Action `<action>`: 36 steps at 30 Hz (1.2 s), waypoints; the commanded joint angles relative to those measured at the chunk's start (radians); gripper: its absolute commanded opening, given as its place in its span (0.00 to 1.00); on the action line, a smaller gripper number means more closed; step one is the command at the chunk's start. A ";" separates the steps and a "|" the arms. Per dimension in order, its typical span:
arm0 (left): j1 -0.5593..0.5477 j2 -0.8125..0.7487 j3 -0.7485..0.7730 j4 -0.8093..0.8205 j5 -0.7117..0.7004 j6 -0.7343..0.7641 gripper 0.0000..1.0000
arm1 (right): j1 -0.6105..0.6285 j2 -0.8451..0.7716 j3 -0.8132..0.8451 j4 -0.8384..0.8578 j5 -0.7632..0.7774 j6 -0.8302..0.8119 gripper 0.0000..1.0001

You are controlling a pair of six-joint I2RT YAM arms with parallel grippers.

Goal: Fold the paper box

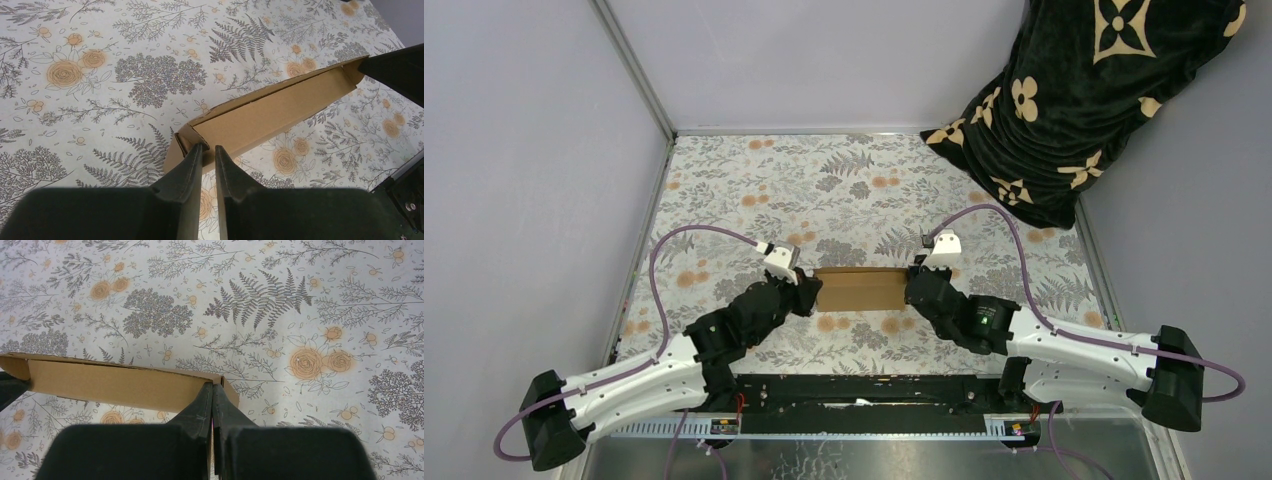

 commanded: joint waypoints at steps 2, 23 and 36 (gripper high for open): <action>-0.010 -0.013 0.009 -0.056 -0.028 0.006 0.21 | 0.024 0.030 -0.049 -0.085 -0.098 0.032 0.00; -0.010 -0.021 0.004 -0.061 -0.024 0.005 0.21 | 0.047 0.057 -0.098 -0.057 -0.062 0.024 0.00; -0.010 -0.057 0.012 -0.059 0.030 0.013 0.39 | 0.052 0.043 -0.096 -0.075 -0.045 0.023 0.00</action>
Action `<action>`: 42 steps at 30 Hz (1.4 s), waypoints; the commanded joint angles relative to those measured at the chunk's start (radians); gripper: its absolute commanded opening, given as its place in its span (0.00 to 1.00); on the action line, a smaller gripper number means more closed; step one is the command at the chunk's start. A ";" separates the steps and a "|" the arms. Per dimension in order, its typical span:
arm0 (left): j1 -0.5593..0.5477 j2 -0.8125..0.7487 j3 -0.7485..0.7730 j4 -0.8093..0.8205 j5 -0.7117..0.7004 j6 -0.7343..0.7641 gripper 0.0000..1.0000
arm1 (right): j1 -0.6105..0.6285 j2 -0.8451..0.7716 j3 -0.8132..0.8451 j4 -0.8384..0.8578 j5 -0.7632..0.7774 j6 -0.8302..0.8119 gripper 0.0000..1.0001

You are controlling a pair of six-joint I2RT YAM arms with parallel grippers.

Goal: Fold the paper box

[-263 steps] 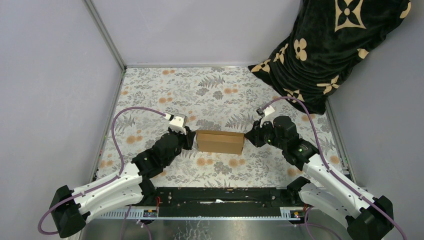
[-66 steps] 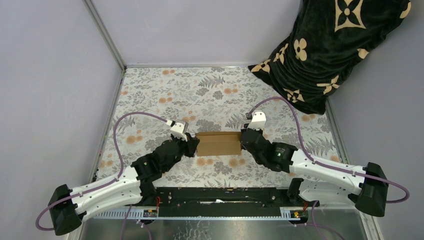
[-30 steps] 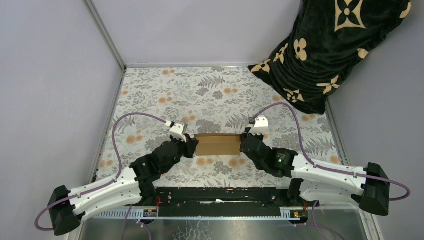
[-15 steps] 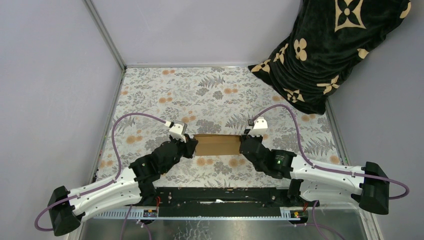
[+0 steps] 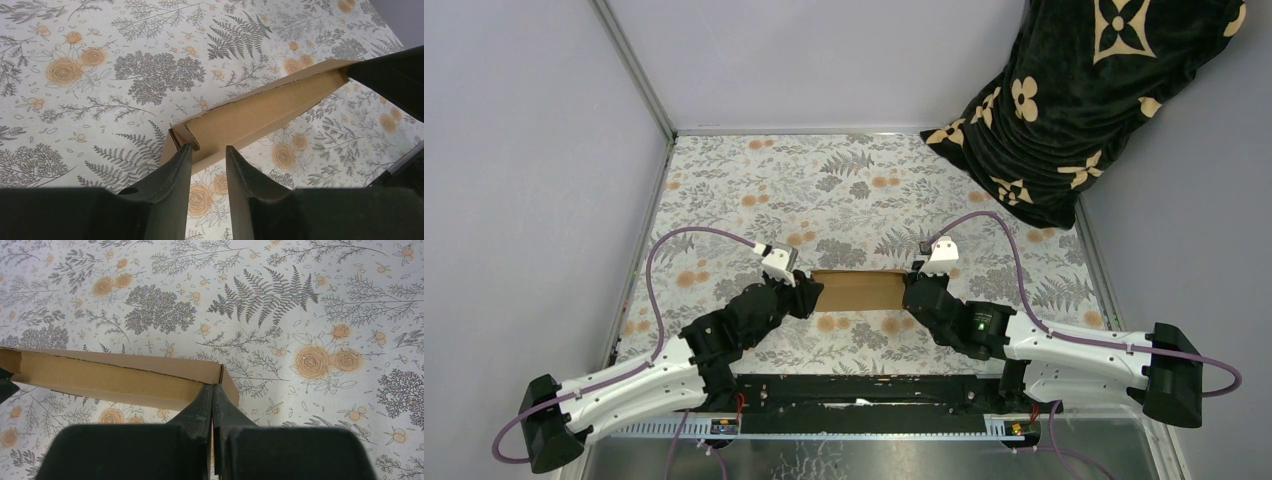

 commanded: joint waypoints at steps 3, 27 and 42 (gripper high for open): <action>-0.007 -0.035 0.010 -0.023 0.025 0.005 0.42 | 0.017 0.028 -0.045 -0.145 -0.075 0.023 0.00; -0.007 -0.037 0.020 -0.042 -0.057 -0.006 0.36 | 0.019 0.020 -0.060 -0.140 -0.079 0.031 0.00; -0.009 0.002 0.084 -0.036 -0.079 0.019 0.35 | 0.020 0.008 -0.077 -0.128 -0.084 0.032 0.00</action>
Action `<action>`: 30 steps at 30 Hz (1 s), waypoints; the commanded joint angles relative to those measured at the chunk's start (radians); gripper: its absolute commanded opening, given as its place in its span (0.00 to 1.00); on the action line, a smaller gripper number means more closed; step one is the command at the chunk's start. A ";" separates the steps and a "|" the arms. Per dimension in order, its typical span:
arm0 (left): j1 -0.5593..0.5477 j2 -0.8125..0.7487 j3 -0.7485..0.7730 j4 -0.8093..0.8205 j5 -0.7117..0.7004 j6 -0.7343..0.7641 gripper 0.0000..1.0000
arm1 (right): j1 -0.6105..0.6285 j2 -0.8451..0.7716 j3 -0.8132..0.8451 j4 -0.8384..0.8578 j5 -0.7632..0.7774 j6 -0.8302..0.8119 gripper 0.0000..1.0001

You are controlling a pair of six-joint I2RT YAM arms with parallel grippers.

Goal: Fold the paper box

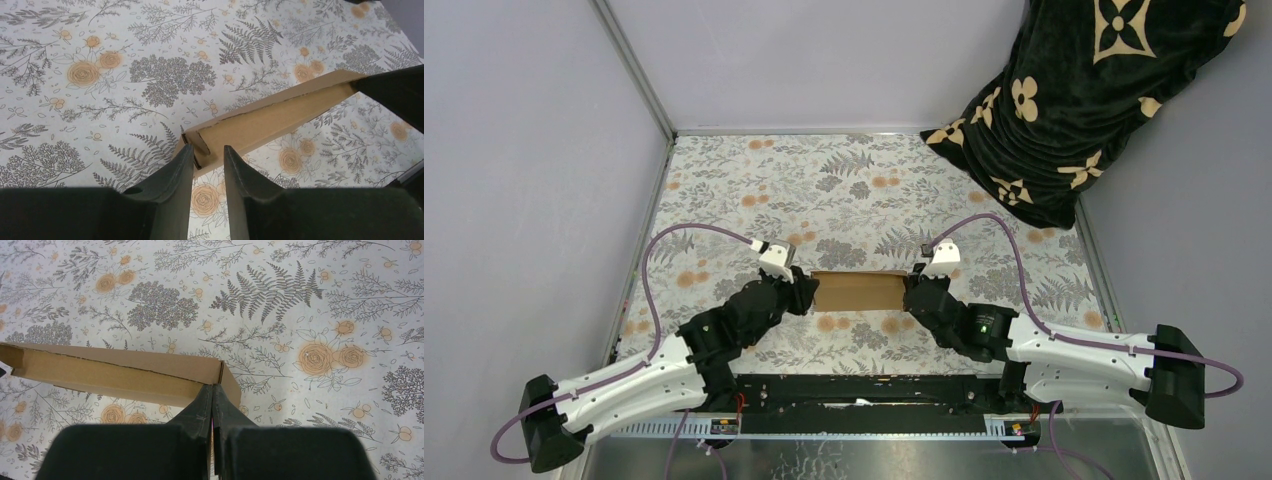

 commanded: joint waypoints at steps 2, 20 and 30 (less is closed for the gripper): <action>-0.008 0.013 0.049 0.034 -0.047 0.016 0.36 | 0.015 0.027 -0.054 -0.136 -0.073 0.023 0.00; -0.016 0.061 0.072 0.028 -0.076 0.032 0.31 | 0.015 0.030 -0.053 -0.130 -0.078 0.011 0.00; -0.017 0.065 0.078 0.022 -0.078 0.035 0.25 | 0.015 0.035 -0.050 -0.132 -0.080 0.006 0.00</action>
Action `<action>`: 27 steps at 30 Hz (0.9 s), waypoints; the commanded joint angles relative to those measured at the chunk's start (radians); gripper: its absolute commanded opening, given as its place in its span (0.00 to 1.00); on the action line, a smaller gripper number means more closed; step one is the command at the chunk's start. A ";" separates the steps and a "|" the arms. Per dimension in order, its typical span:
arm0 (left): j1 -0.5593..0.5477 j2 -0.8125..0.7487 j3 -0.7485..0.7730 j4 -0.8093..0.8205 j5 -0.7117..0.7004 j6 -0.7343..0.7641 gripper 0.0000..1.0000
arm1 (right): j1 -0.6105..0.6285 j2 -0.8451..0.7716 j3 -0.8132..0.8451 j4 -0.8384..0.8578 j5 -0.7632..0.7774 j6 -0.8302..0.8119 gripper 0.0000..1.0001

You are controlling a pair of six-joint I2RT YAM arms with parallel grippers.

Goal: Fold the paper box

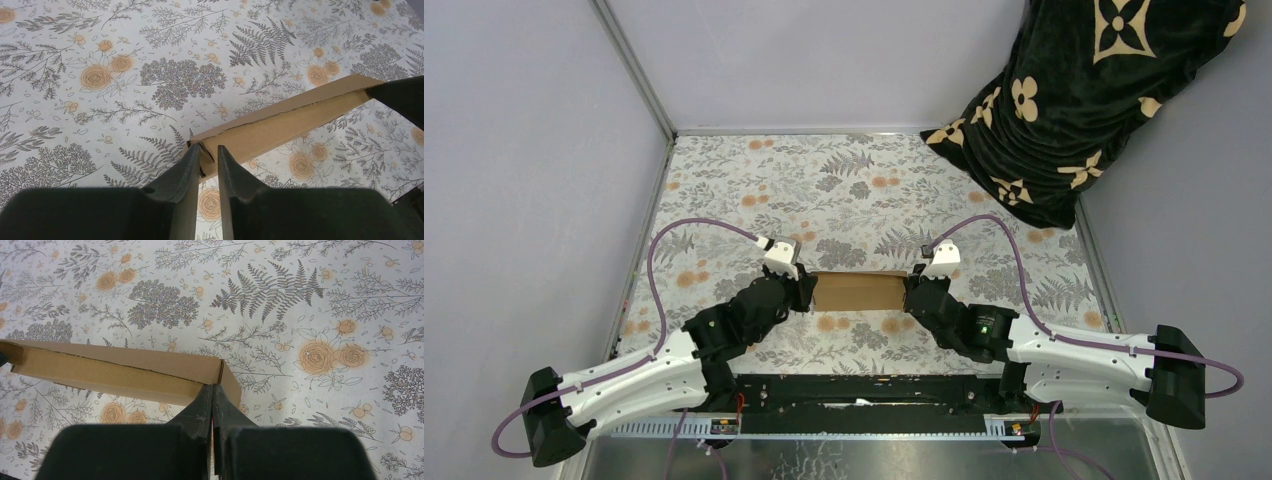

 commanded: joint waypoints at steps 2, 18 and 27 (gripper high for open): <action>-0.009 0.001 0.038 0.026 -0.031 0.013 0.24 | 0.011 0.040 -0.042 -0.134 -0.077 0.007 0.00; -0.014 0.017 0.039 0.009 -0.044 0.003 0.20 | 0.012 0.041 -0.052 -0.125 -0.081 0.010 0.00; -0.016 0.020 0.048 -0.014 -0.065 -0.007 0.20 | 0.012 0.034 -0.064 -0.120 -0.084 0.015 0.00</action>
